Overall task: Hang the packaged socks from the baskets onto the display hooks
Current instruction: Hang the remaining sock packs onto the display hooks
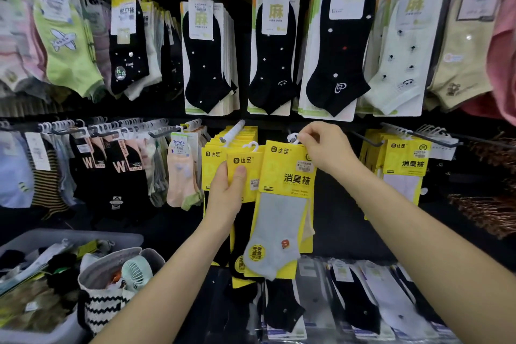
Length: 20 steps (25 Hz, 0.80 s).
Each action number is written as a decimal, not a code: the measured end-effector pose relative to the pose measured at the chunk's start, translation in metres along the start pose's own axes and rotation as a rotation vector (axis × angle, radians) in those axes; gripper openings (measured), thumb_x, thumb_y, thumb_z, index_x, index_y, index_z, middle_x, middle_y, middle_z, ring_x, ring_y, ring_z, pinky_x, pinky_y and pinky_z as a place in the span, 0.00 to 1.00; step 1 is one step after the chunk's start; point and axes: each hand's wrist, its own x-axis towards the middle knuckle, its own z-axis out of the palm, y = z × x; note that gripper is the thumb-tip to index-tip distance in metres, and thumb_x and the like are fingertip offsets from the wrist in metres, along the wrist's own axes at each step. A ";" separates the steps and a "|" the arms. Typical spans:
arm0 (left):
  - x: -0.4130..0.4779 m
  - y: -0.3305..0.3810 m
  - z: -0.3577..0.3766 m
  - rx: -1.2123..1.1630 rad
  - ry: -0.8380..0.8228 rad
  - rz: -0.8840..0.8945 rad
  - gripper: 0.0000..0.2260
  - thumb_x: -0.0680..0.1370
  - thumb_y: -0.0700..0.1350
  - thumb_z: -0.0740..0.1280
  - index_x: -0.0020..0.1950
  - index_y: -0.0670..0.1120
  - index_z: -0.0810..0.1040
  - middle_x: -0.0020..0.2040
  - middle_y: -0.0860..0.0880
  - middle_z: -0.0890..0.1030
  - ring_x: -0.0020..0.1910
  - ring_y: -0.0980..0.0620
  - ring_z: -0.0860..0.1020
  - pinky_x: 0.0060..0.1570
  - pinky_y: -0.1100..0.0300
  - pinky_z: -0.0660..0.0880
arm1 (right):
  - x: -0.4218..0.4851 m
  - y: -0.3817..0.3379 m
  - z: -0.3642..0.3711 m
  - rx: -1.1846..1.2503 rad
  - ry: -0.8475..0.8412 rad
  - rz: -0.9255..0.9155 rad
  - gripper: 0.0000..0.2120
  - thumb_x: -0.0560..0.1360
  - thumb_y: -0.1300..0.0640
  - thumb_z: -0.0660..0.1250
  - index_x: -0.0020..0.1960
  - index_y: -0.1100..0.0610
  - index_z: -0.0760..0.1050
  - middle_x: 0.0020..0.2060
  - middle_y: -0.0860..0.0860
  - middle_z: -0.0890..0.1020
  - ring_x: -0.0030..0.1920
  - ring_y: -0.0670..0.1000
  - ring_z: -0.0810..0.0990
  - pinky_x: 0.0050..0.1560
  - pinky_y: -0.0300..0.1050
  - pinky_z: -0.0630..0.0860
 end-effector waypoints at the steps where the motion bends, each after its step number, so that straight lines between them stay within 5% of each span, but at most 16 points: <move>1: 0.001 -0.001 -0.004 0.014 0.024 -0.004 0.07 0.81 0.44 0.59 0.49 0.54 0.74 0.48 0.59 0.80 0.50 0.61 0.78 0.52 0.61 0.75 | 0.003 0.002 -0.002 -0.013 0.001 0.011 0.08 0.77 0.57 0.61 0.41 0.54 0.75 0.34 0.40 0.73 0.35 0.40 0.71 0.33 0.34 0.63; 3: 0.003 -0.002 -0.011 0.024 0.042 -0.031 0.06 0.81 0.44 0.59 0.49 0.53 0.73 0.50 0.53 0.80 0.53 0.53 0.79 0.53 0.55 0.76 | 0.007 0.006 -0.001 -0.023 -0.019 0.040 0.08 0.77 0.57 0.61 0.41 0.54 0.75 0.35 0.41 0.73 0.35 0.41 0.71 0.33 0.34 0.64; 7: 0.005 -0.004 -0.022 0.017 0.041 -0.055 0.06 0.81 0.44 0.58 0.54 0.50 0.74 0.51 0.50 0.82 0.52 0.51 0.81 0.47 0.59 0.79 | 0.009 0.008 0.007 -0.025 -0.017 0.070 0.08 0.77 0.55 0.61 0.41 0.55 0.76 0.34 0.39 0.73 0.33 0.42 0.71 0.31 0.35 0.66; 11: 0.004 -0.003 -0.029 0.042 0.021 -0.064 0.10 0.81 0.44 0.57 0.61 0.44 0.73 0.57 0.44 0.80 0.55 0.47 0.80 0.54 0.47 0.77 | 0.015 0.012 0.012 -0.109 -0.043 0.084 0.09 0.77 0.52 0.63 0.40 0.53 0.75 0.38 0.46 0.78 0.37 0.47 0.76 0.39 0.45 0.74; 16: 0.001 0.008 -0.023 0.060 0.016 -0.036 0.06 0.81 0.44 0.59 0.53 0.48 0.74 0.54 0.45 0.81 0.55 0.47 0.79 0.57 0.44 0.75 | 0.023 0.014 0.016 -0.154 -0.063 0.135 0.08 0.77 0.53 0.63 0.41 0.52 0.76 0.45 0.52 0.82 0.41 0.50 0.77 0.44 0.48 0.76; 20: 0.002 0.012 -0.012 0.067 0.026 -0.021 0.04 0.80 0.45 0.61 0.47 0.53 0.74 0.49 0.53 0.81 0.52 0.51 0.80 0.54 0.52 0.77 | 0.006 0.009 0.012 -0.031 0.145 -0.001 0.06 0.76 0.52 0.64 0.44 0.52 0.78 0.42 0.47 0.79 0.44 0.47 0.77 0.49 0.48 0.75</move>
